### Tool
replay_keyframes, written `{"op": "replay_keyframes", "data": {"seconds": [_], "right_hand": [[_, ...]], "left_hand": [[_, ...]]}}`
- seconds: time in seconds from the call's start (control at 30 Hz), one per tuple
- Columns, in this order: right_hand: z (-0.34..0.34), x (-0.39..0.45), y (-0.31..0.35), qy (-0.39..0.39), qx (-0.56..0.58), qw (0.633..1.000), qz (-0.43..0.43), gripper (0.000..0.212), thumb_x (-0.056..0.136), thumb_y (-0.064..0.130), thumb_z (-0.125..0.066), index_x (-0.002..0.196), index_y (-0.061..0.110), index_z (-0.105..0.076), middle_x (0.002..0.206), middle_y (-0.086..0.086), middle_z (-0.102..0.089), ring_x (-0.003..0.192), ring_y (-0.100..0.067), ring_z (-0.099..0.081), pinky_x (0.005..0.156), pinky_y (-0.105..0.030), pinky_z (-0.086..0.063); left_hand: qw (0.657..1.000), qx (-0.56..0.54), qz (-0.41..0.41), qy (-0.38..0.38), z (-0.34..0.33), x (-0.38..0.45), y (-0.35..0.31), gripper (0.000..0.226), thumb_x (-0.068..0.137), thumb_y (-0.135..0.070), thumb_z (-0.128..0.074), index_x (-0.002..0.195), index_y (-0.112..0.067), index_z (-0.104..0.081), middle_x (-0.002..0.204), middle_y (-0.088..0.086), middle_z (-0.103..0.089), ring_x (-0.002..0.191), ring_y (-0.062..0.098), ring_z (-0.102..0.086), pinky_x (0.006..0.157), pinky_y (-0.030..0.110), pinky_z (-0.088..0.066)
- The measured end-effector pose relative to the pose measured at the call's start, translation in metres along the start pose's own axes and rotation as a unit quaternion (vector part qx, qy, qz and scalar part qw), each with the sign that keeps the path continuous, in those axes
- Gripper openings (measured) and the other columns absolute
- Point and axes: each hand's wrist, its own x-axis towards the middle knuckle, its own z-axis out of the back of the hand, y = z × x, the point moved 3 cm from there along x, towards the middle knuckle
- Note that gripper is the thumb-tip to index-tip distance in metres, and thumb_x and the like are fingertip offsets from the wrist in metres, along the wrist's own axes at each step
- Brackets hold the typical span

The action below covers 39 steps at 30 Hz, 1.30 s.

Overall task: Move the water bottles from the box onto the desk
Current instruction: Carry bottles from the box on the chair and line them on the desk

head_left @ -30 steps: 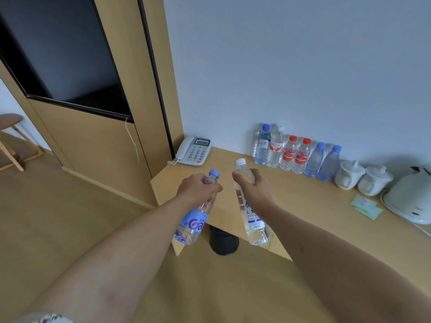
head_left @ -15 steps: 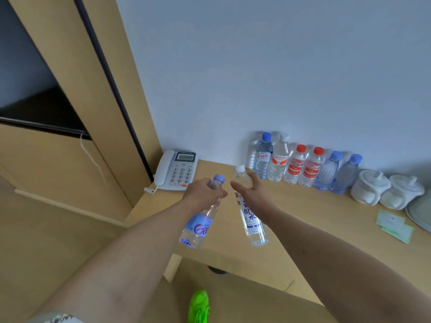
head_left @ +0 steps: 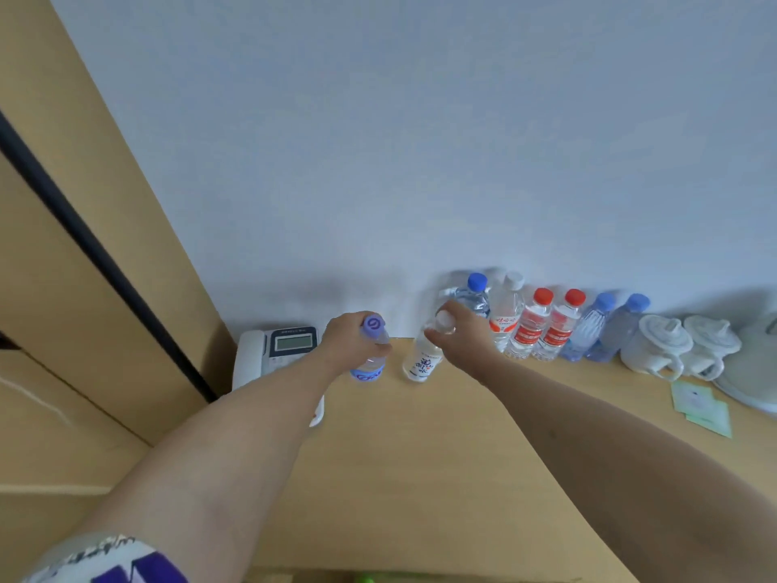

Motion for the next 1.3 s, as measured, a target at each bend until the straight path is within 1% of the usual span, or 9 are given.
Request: {"op": "replay_keyframes", "data": {"seconds": [0.1,0.23,0.4,0.5,0.63,0.8,0.93,1.17,1.3], "right_hand": [[-0.002,0.023,0.007,-0.014,-0.045,0.999,0.011,0.028,0.087,0.017,-0.078,0.111,0.01,-0.066,0.104,-0.011,-0.067,0.093,-0.029,-0.062,0.077,-0.033,-0.048],[-0.001,0.05,0.006,-0.018,-0.077,0.997,0.001,0.035,0.086,0.017,-0.08,0.118,0.012,-0.067,0.115,-0.017,-0.062,0.097,-0.028,-0.058,0.077,-0.026,-0.035],[-0.001,0.072,0.009,-0.046,-0.075,0.996,0.01,0.038,0.081,0.014,-0.082,0.116,0.015,-0.07,0.109,-0.01,-0.065,0.098,-0.027,-0.06,0.077,-0.026,-0.039],[-0.003,0.082,0.011,-0.049,-0.069,0.996,0.009,0.033,0.081,0.013,-0.081,0.113,0.017,-0.071,0.101,-0.006,-0.069,0.093,-0.026,-0.061,0.074,-0.028,-0.042],[0.002,0.093,0.01,-0.058,-0.074,0.995,0.014,0.029,0.08,0.013,-0.08,0.107,0.016,-0.072,0.089,-0.002,-0.066,0.091,-0.026,-0.063,0.07,-0.026,-0.04],[-0.003,0.095,0.011,-0.055,-0.102,0.993,0.032,0.033,0.082,0.011,-0.077,0.113,0.013,-0.069,0.104,-0.011,-0.071,0.098,-0.03,-0.063,0.077,-0.034,-0.048],[-0.003,0.096,0.009,-0.042,-0.102,0.993,0.04,0.039,0.083,0.014,-0.079,0.119,0.013,-0.066,0.109,-0.013,-0.066,0.102,-0.031,-0.06,0.076,-0.032,-0.043],[-0.003,0.083,0.01,-0.041,-0.106,0.992,0.044,0.05,0.087,0.017,-0.078,0.133,0.012,-0.058,0.119,-0.014,-0.063,0.113,-0.032,-0.057,0.087,-0.035,-0.044],[0.007,0.072,0.018,-0.078,-0.1,0.991,0.047,0.058,0.088,0.021,-0.076,0.141,0.017,-0.054,0.129,-0.011,-0.058,0.118,-0.029,-0.055,0.085,-0.03,-0.038]], "left_hand": [[1.0,-0.014,-0.015,0.001,-0.004,0.02,0.003,0.02,0.08,-0.011,-0.082,0.096,-0.005,-0.072,0.087,0.006,-0.059,0.082,0.021,-0.047,0.076,0.031,-0.046],[1.0,-0.013,-0.016,0.018,-0.008,0.044,-0.001,0.035,0.079,-0.01,-0.087,0.108,0.001,-0.073,0.099,0.012,-0.064,0.088,0.022,-0.052,0.085,0.036,-0.05],[0.999,-0.03,-0.014,-0.002,-0.013,0.064,-0.012,0.029,0.078,-0.01,-0.084,0.104,-0.014,-0.073,0.103,0.005,-0.069,0.094,0.019,-0.057,0.085,0.029,-0.045],[1.0,-0.015,-0.018,-0.02,-0.016,0.073,-0.017,0.035,0.075,-0.011,-0.086,0.107,-0.011,-0.072,0.098,0.001,-0.068,0.09,0.019,-0.056,0.073,0.022,-0.037],[0.996,-0.059,0.014,-0.059,-0.022,0.08,-0.018,0.05,0.069,-0.01,-0.091,0.111,-0.009,-0.064,0.099,0.0,-0.062,0.089,0.02,-0.054,0.07,0.018,-0.036],[0.994,-0.078,0.01,-0.082,-0.029,0.082,-0.017,0.047,0.063,-0.01,-0.095,0.099,-0.01,-0.065,0.099,0.005,-0.061,0.087,0.021,-0.053,0.065,0.018,-0.033],[0.994,-0.06,0.004,-0.09,-0.029,0.083,-0.018,0.049,0.063,-0.014,-0.096,0.098,-0.015,-0.062,0.101,0.007,-0.054,0.084,0.02,-0.049,0.063,0.017,-0.03],[0.998,-0.027,0.008,-0.05,-0.024,0.081,-0.023,0.054,0.072,-0.014,-0.091,0.118,-0.008,-0.063,0.113,0.009,-0.059,0.098,0.022,-0.055,0.076,0.021,-0.037],[0.995,0.04,-0.056,-0.067,-0.003,0.078,-0.046,0.05,0.076,-0.022,-0.088,0.119,-0.012,-0.065,0.116,0.006,-0.064,0.108,0.023,-0.06,0.081,0.026,-0.041]]}}
